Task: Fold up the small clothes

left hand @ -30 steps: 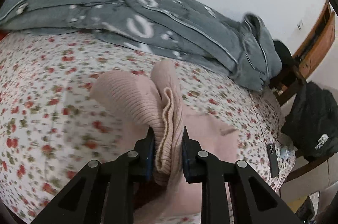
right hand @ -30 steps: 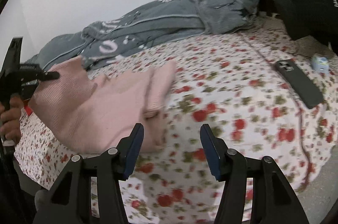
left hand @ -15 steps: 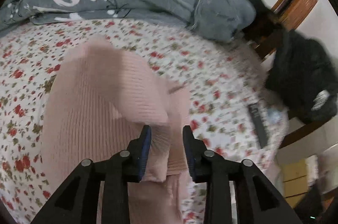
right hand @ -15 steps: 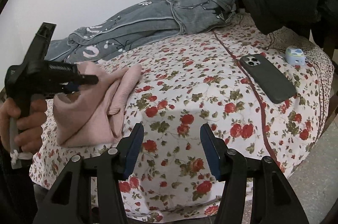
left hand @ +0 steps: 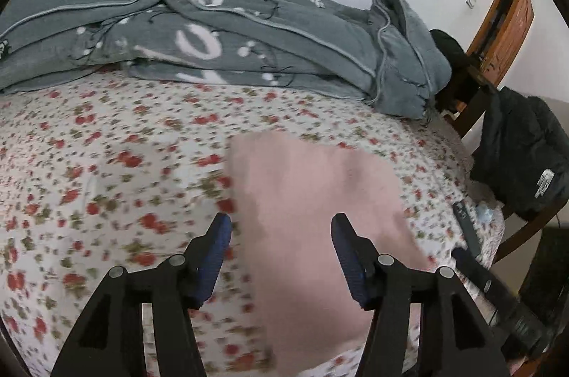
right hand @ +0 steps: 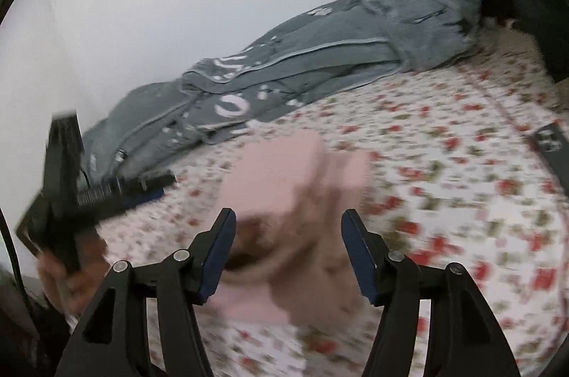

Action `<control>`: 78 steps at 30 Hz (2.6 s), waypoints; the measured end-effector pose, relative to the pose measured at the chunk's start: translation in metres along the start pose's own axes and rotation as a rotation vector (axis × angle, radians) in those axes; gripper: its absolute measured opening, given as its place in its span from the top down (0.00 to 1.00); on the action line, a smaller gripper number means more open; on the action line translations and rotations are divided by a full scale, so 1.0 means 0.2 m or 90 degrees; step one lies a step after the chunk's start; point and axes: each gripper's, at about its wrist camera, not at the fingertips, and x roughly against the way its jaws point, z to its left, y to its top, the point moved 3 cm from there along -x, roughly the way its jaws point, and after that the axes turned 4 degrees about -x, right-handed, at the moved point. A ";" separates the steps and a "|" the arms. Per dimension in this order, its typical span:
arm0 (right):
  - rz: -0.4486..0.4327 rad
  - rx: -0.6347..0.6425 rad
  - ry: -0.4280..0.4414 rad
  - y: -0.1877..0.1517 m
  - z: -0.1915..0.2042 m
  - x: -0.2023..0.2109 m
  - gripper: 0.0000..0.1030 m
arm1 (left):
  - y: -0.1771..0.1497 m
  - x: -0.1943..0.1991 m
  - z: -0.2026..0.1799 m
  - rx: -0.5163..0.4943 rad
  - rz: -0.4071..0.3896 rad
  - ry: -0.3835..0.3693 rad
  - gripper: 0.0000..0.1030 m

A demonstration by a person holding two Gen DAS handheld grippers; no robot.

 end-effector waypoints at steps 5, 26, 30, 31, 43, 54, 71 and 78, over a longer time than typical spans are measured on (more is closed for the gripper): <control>0.044 0.054 -0.018 -0.08 0.15 -0.16 0.50 | -0.04 0.01 0.13 0.004 -0.003 -0.004 0.45; 0.009 0.017 -0.068 -0.09 -0.08 -0.15 0.44 | -0.15 -0.06 0.30 0.055 0.026 -0.023 0.45; 0.062 0.016 -0.106 -0.11 -0.07 -0.34 0.42 | -0.14 -0.05 0.27 0.044 0.028 -0.015 0.45; 0.063 0.021 -0.122 -0.11 -0.08 -0.36 0.47 | -0.14 -0.05 0.27 0.041 0.029 -0.013 0.45; 0.014 -0.038 -0.057 -0.18 -0.31 -0.22 0.68 | -0.21 -0.08 0.15 0.009 0.048 -0.028 0.45; -0.029 0.036 -0.062 -0.21 -0.14 0.13 0.53 | -0.46 -0.02 -0.02 -0.065 0.076 -0.044 0.43; 0.015 0.018 -0.043 -0.36 -0.12 0.07 0.79 | -0.65 -0.11 -0.30 -0.206 0.048 0.040 0.55; -0.060 0.035 -0.014 -0.32 -0.12 0.23 0.95 | -0.61 0.00 -0.20 -0.120 0.005 -0.054 0.87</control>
